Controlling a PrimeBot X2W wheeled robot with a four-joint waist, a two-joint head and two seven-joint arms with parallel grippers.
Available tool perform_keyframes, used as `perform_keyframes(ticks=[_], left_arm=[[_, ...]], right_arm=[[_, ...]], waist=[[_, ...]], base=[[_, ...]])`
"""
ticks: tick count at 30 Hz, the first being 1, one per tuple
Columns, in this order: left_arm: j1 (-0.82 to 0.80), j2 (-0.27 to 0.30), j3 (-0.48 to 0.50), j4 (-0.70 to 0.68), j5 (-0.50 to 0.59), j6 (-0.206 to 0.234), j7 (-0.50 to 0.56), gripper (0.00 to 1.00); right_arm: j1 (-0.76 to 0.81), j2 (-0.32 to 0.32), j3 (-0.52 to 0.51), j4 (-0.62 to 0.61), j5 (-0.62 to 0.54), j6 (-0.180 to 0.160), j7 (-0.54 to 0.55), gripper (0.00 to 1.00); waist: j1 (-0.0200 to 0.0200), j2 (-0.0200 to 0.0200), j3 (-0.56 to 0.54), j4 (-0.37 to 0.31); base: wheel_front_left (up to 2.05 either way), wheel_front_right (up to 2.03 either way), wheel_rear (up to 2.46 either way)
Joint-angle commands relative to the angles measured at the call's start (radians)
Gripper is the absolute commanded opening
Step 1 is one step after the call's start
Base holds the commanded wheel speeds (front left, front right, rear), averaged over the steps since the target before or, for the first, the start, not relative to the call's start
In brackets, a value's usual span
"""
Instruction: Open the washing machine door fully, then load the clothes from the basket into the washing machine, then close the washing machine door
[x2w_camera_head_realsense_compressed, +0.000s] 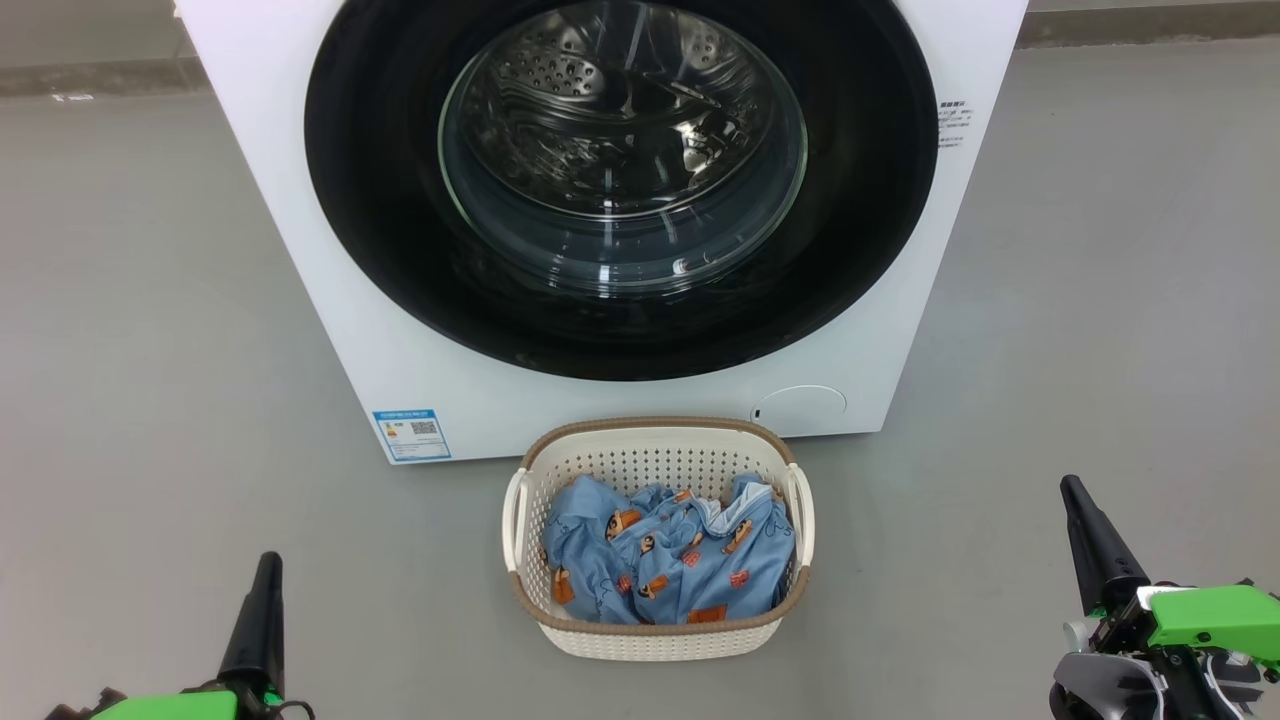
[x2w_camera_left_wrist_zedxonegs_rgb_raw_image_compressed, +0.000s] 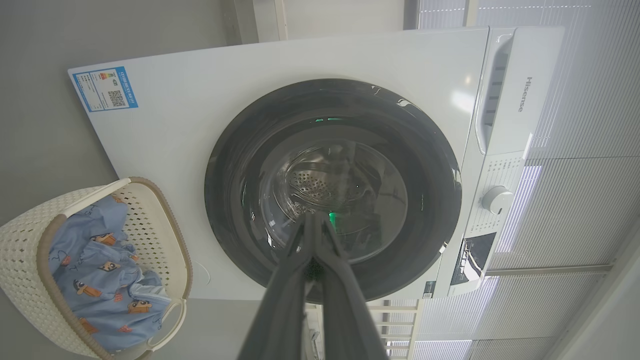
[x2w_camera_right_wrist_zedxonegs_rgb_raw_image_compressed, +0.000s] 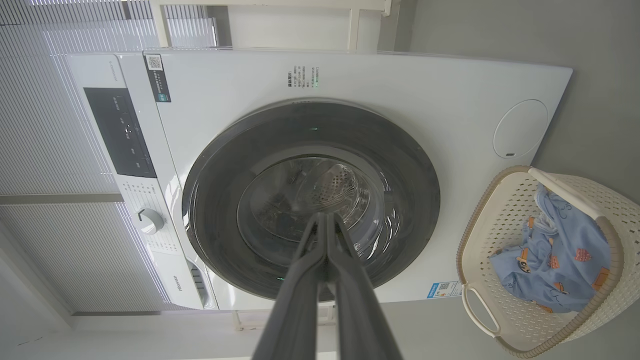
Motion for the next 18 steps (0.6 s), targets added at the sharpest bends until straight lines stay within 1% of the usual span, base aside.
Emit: perform_keyframes(ticks=[1, 18], left_arm=[[-0.036, 0.009, 0.032, -0.018, 0.010, -0.007, 0.006, 0.00], [-0.036, 0.009, 0.032, -0.018, 0.010, -0.007, 0.006, 0.00]], right_arm=[[-0.038, -0.010, 0.019, -0.025, -0.010, 0.002, 0.005, 0.00], [-0.038, -0.010, 0.019, -0.025, -0.010, 0.002, 0.005, 0.00]], waist=[[0.0000, 0.0000, 0.000, 0.000], [0.0000, 0.0000, 0.000, 0.000]], base=[[0.00, 0.00, 0.00], [0.00, 0.00, 0.00]])
